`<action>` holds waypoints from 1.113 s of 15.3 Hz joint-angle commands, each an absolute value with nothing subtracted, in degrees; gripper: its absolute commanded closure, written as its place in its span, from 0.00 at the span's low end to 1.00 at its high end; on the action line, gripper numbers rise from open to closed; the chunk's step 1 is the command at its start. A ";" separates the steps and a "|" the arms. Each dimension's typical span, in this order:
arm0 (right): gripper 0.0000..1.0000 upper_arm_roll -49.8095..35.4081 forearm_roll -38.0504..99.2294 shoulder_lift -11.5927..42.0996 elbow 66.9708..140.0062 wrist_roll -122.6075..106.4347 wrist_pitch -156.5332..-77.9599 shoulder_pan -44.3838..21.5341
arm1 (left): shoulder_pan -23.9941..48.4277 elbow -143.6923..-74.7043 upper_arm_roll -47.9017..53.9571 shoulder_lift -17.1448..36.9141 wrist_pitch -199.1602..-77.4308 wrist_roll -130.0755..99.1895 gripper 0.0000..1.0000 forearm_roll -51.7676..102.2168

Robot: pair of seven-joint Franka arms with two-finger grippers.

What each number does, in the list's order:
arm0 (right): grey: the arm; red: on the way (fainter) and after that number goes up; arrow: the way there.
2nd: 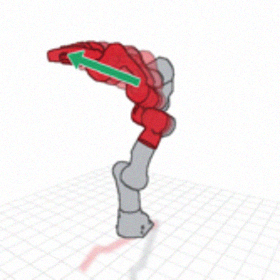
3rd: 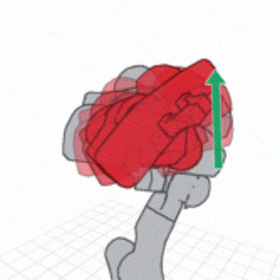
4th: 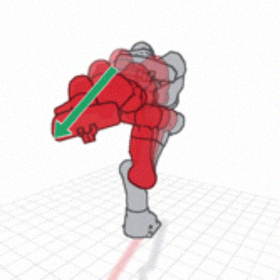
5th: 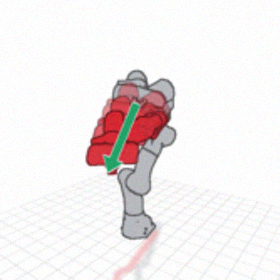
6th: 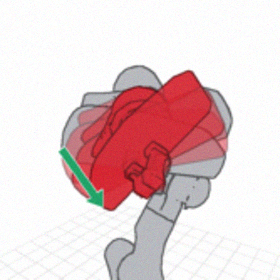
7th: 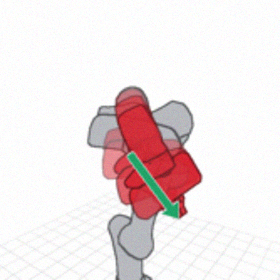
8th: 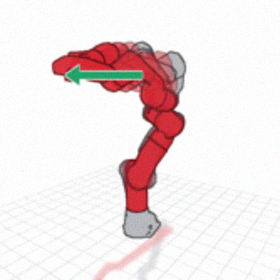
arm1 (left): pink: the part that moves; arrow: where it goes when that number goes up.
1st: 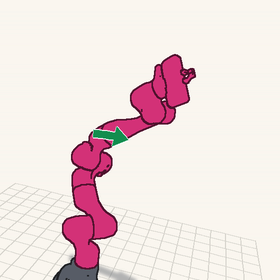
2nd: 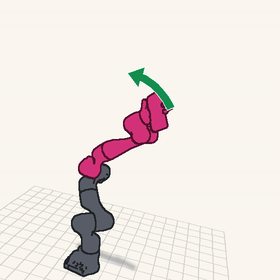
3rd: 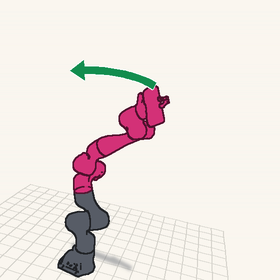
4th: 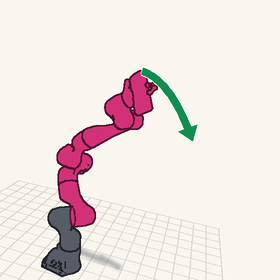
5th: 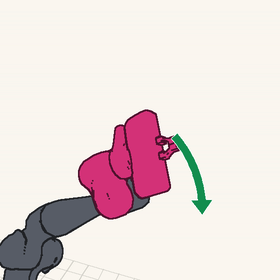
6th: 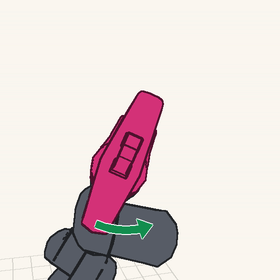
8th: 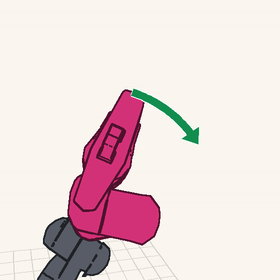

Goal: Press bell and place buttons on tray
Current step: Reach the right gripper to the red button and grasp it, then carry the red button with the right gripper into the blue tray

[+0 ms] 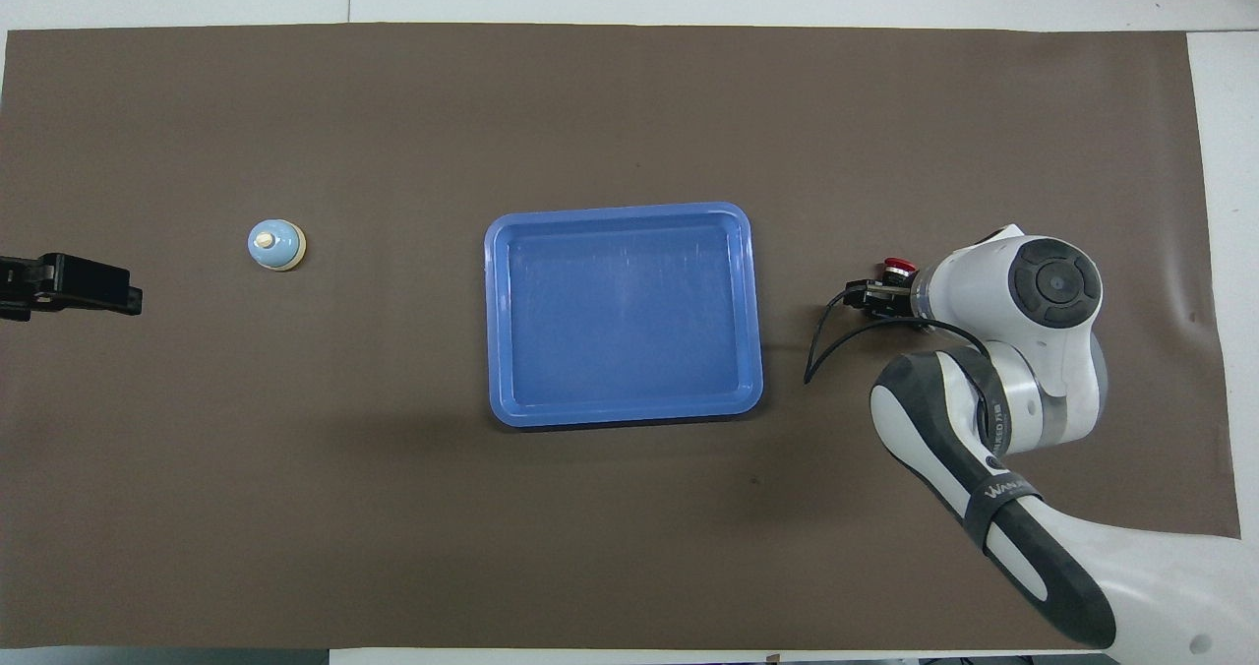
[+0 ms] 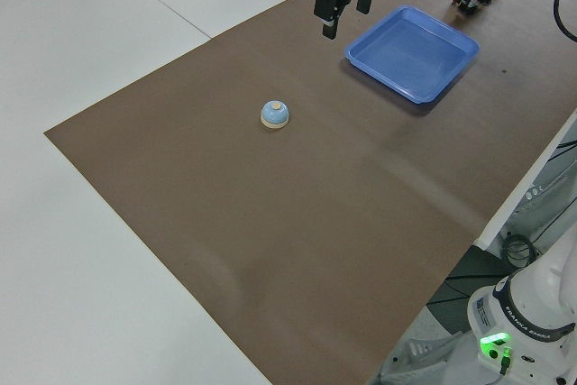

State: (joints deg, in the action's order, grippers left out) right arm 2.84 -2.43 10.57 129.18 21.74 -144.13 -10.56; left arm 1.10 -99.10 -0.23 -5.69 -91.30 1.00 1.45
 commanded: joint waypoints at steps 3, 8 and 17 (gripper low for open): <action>0.27 2.99 -1.41 11.60 129.38 22.67 -146.51 -11.08 | 1.14 -98.96 -0.53 -5.80 -90.53 1.67 0.00 1.93; 0.96 2.99 -1.41 11.60 129.11 25.74 -146.34 -11.16 | 1.14 -98.96 -0.53 -5.80 -90.53 1.67 0.00 1.93; 1.00 0.88 -1.06 10.11 113.05 27.50 -123.51 -17.03 | 1.14 -98.96 -0.53 -5.80 -90.53 1.67 0.00 1.93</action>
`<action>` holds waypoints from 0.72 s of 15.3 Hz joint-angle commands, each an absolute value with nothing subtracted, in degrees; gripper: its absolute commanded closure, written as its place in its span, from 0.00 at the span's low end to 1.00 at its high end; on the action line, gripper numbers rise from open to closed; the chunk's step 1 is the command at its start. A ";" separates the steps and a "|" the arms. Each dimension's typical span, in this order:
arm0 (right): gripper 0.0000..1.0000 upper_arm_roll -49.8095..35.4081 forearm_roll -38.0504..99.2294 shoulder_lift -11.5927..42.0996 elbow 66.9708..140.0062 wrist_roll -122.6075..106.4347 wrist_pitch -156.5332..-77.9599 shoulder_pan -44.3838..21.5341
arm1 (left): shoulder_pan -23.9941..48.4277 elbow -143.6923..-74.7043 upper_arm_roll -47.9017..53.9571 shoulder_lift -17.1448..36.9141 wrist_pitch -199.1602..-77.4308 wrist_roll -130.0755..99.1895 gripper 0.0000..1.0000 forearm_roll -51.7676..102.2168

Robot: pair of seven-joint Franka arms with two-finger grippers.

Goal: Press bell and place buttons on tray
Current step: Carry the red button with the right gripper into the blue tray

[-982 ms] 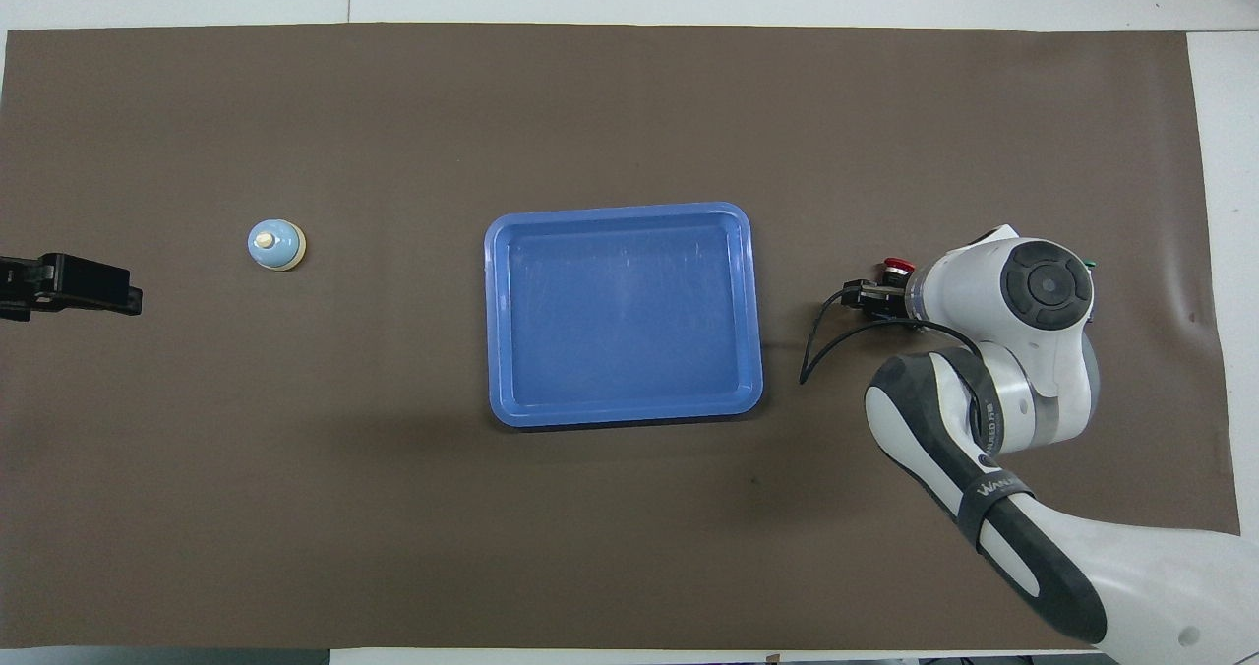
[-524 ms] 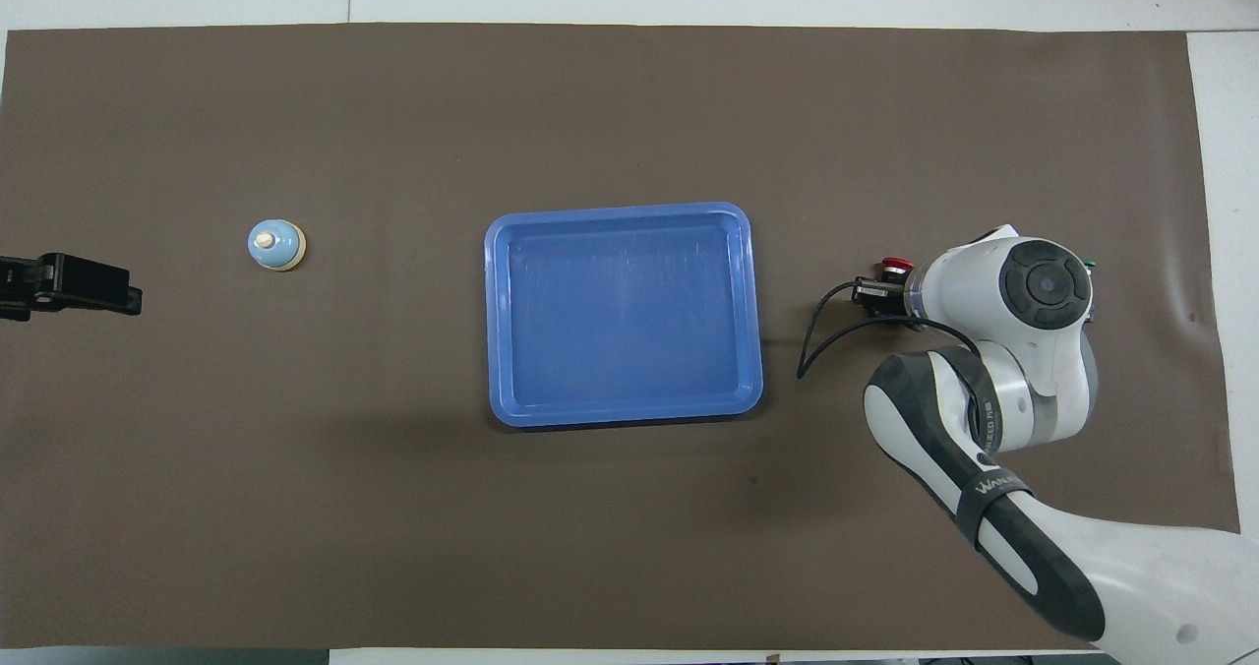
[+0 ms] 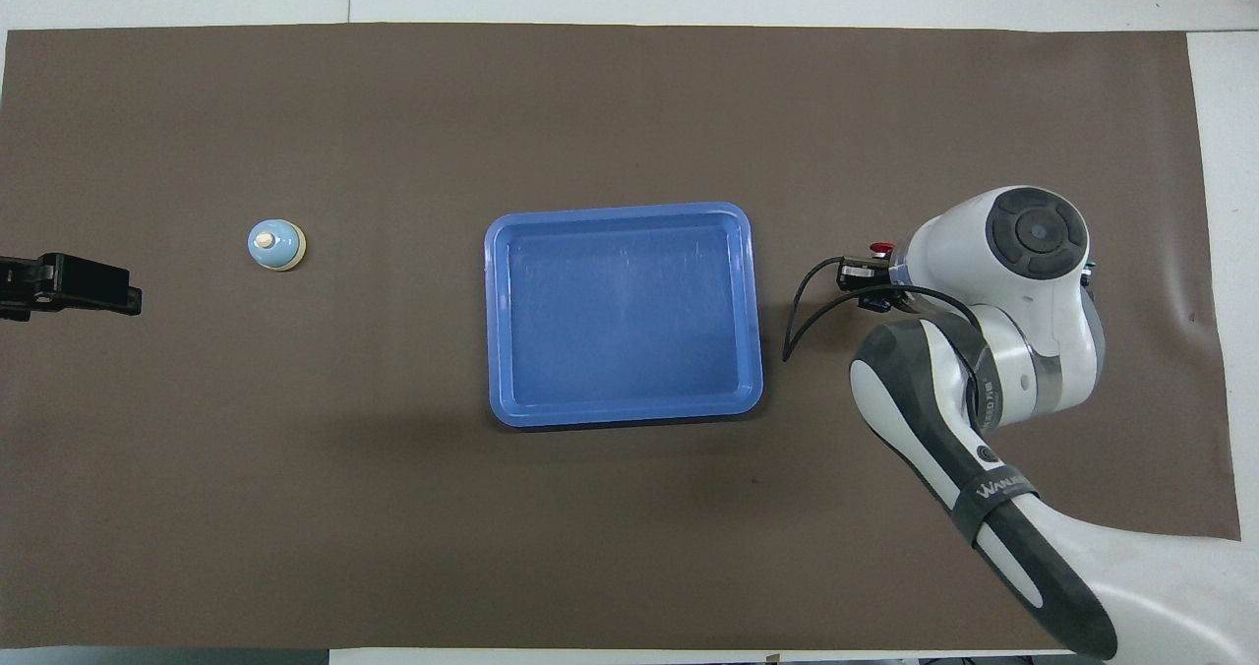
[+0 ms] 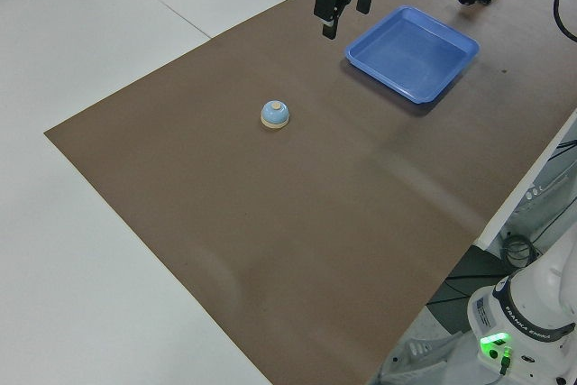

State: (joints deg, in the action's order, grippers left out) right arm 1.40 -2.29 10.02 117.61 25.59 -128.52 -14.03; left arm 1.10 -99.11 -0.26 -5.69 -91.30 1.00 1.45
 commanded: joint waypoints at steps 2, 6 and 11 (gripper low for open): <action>1.00 0.79 0.78 10.37 111.10 30.48 -121.82 -21.95 | 1.14 -98.96 -0.53 -5.80 -90.53 1.67 0.00 1.93; 1.00 0.79 1.23 10.37 111.62 31.55 -122.96 -28.82 | 1.14 -98.96 -0.53 -5.80 -90.53 1.67 0.00 1.93; 1.00 0.88 1.14 16.16 113.47 31.64 -131.29 -33.22 | 1.14 -98.96 -0.53 -5.80 -90.53 1.67 0.00 1.93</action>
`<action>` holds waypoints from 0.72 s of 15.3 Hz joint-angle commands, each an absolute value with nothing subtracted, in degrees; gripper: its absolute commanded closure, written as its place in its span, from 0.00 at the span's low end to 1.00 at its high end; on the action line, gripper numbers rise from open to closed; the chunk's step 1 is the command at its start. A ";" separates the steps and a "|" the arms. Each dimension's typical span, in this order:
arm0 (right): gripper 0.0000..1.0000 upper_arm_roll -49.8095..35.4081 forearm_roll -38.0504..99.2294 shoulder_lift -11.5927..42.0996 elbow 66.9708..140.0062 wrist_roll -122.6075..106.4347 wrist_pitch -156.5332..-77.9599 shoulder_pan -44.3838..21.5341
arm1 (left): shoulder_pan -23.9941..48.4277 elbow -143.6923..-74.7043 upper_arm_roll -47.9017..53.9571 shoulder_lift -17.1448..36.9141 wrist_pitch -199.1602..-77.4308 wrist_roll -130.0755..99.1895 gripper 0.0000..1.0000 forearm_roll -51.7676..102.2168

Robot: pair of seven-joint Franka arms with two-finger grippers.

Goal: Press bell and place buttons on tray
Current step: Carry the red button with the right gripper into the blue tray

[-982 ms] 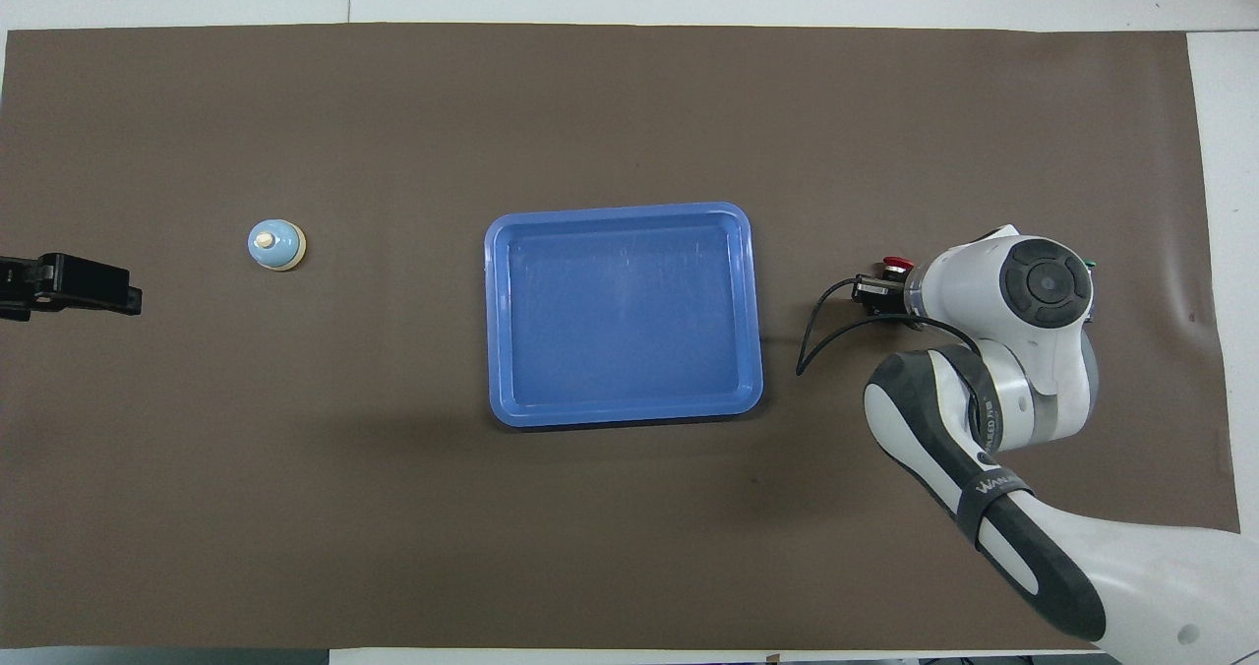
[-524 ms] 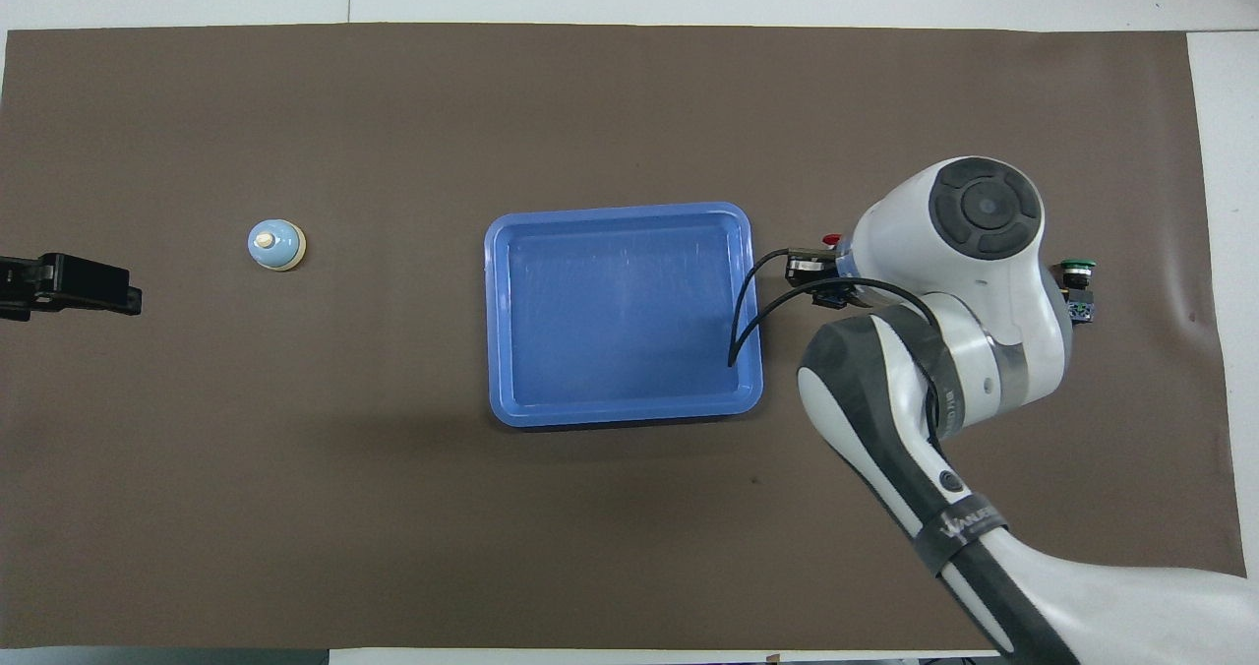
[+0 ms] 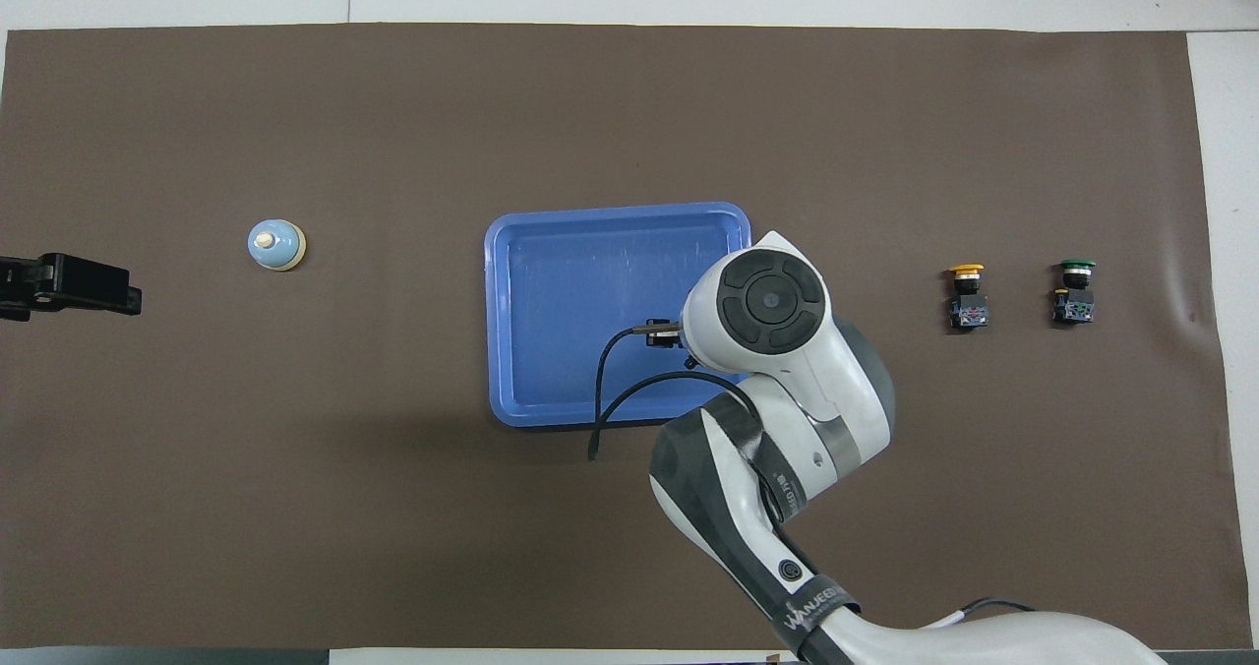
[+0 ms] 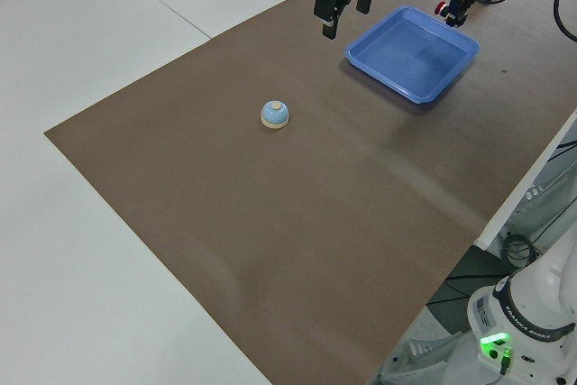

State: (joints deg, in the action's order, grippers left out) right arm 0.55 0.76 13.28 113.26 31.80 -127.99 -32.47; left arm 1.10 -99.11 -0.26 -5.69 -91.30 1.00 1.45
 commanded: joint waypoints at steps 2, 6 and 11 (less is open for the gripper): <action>1.00 0.88 1.14 17.31 113.47 31.29 -132.80 -32.70 | 1.14 -98.96 -0.62 -5.80 -90.53 1.67 0.00 1.93; 0.67 0.88 1.14 18.19 113.64 31.46 -133.07 -32.34 | 1.14 -98.96 -0.53 -5.80 -90.53 1.67 0.00 1.93; 0.00 0.88 1.23 17.49 112.94 34.10 -131.31 -32.35 | 1.14 -98.96 -0.53 -5.80 -90.53 1.67 0.00 1.93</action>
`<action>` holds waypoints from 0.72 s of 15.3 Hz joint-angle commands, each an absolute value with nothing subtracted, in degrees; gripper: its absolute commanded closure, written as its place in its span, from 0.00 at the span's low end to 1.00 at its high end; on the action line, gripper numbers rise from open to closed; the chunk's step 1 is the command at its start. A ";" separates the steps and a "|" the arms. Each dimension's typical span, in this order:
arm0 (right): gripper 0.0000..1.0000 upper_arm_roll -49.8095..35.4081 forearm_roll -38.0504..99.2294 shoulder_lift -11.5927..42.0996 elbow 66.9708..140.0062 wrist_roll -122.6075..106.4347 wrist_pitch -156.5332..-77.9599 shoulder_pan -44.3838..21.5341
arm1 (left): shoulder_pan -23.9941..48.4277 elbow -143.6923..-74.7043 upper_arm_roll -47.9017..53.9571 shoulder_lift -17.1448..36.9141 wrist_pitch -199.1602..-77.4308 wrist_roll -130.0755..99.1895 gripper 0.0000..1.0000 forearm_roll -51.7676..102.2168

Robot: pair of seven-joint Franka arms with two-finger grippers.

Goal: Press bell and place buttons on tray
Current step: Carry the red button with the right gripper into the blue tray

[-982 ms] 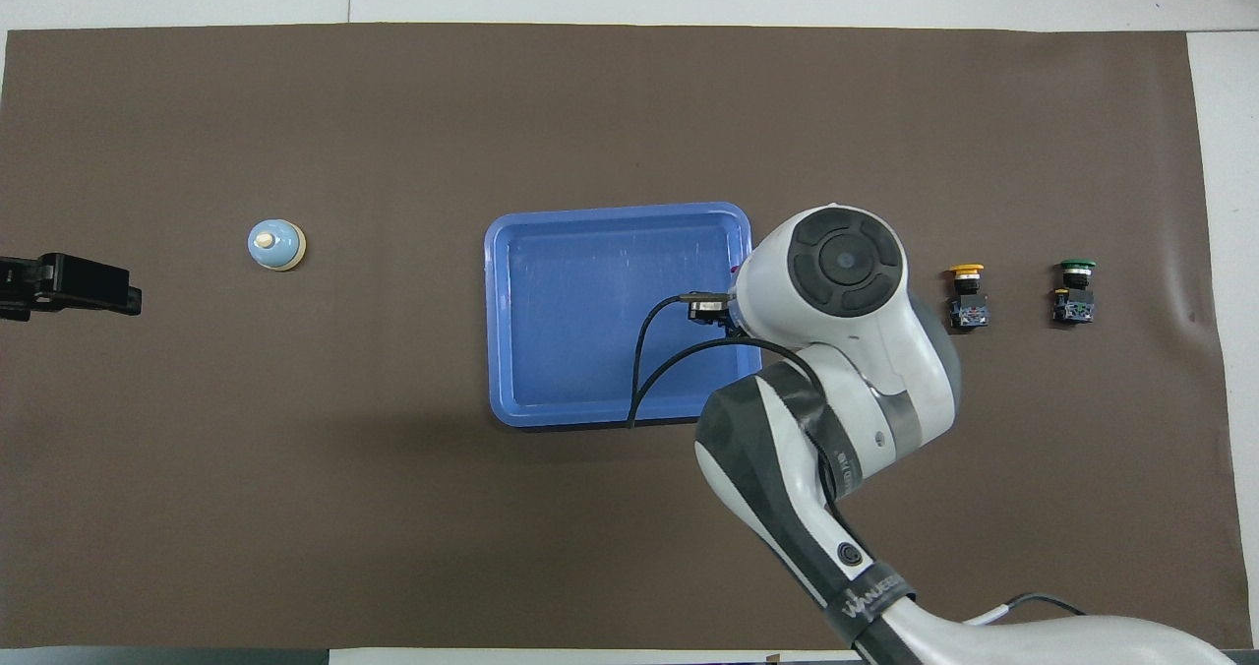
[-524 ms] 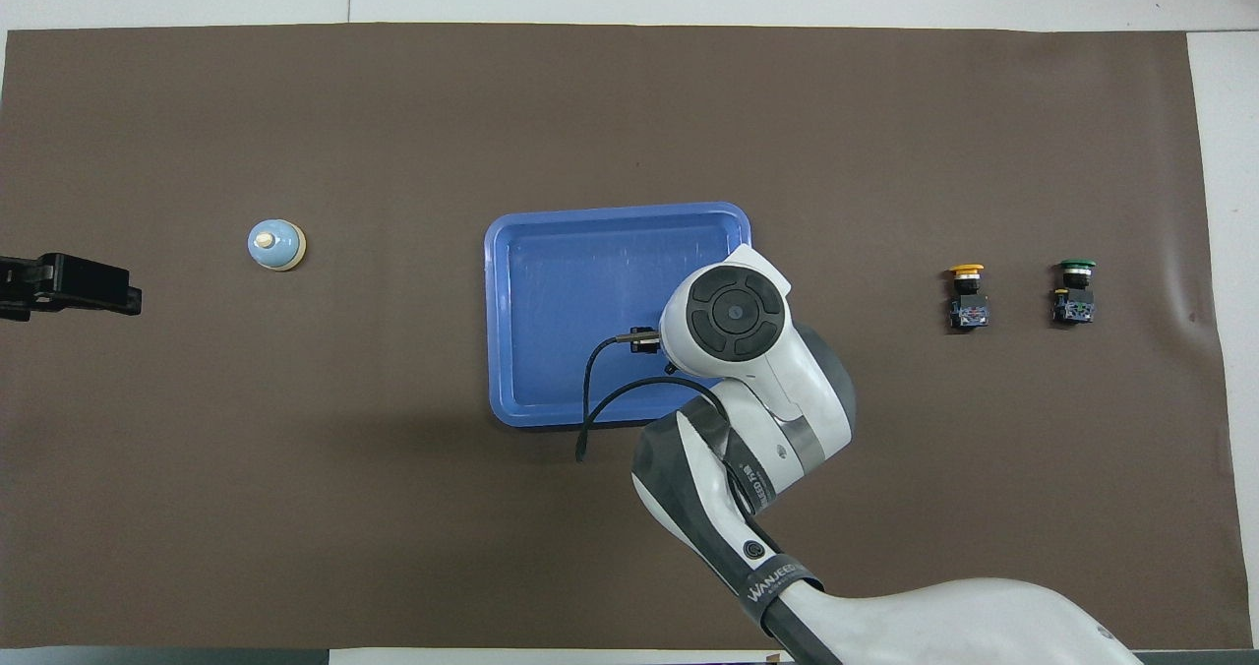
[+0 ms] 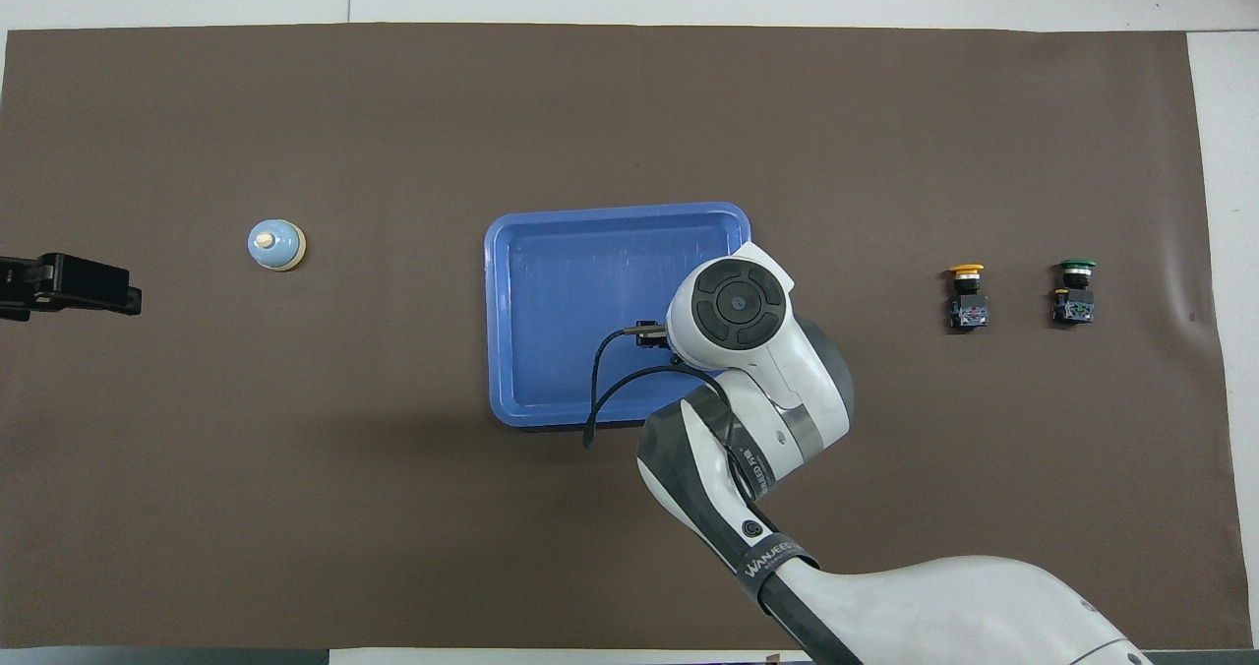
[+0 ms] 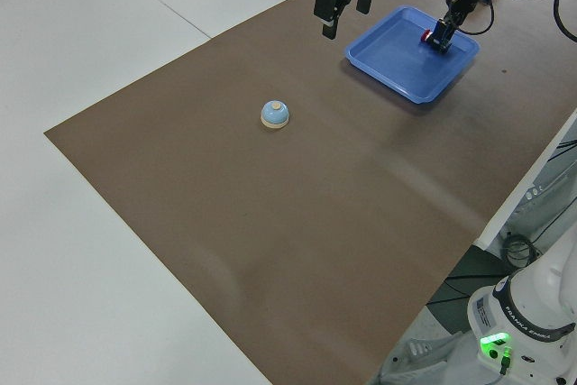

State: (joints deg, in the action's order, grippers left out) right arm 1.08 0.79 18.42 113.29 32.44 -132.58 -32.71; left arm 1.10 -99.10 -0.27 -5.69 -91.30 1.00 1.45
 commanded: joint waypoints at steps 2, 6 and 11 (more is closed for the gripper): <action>0.00 1.40 1.23 15.48 111.63 34.01 -127.29 -31.21 | 1.14 -98.96 -0.53 -5.80 -90.53 1.67 0.00 1.93; 0.00 1.58 0.36 10.91 108.46 32.27 -119.01 -22.96 | 1.14 -98.96 -0.53 -5.80 -90.53 1.67 0.00 1.93; 0.00 1.67 0.09 8.70 108.98 18.82 -116.02 -12.76 | 1.14 -98.96 -0.53 -5.80 -90.53 1.67 0.00 1.93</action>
State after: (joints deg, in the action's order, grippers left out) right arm 2.32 0.51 9.18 108.02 22.41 -116.61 -15.67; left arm 1.10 -99.11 -0.27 -5.69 -91.30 1.00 1.45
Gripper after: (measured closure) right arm 0.000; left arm 0.000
